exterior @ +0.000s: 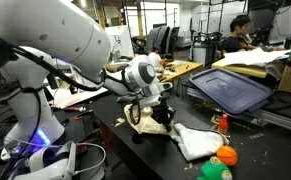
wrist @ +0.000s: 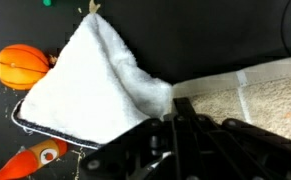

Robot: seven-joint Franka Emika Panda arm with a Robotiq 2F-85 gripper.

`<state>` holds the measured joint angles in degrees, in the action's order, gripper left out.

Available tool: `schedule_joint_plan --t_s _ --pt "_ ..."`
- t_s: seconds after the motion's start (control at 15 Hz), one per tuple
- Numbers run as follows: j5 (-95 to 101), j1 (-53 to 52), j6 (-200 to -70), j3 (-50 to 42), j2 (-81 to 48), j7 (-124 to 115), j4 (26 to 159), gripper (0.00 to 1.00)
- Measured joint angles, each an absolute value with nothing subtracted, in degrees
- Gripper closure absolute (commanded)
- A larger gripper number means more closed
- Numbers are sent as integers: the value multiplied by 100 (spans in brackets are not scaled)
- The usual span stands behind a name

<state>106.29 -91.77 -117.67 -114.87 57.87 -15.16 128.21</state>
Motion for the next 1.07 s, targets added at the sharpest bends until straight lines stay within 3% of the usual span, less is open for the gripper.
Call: schedule_joint_plan --t_s 0.07,0.13,0.27,0.8,0.87,1.07 --pt "10636 -9134 -11738 -11410 5822 -1516 12816 100" --pt "10633 -9076 -11733 -11312 5865 -1516 12821 74" --pt "10532 -8895 -11734 -11006 5961 -1511 12895 68" --pt "9236 -7978 -12067 -9395 6171 -1313 13611 7" --pt "8992 -7932 -12092 -9262 6173 -1276 13656 1" --pt "8109 -7962 -12092 -9020 6168 -1274 13664 0"
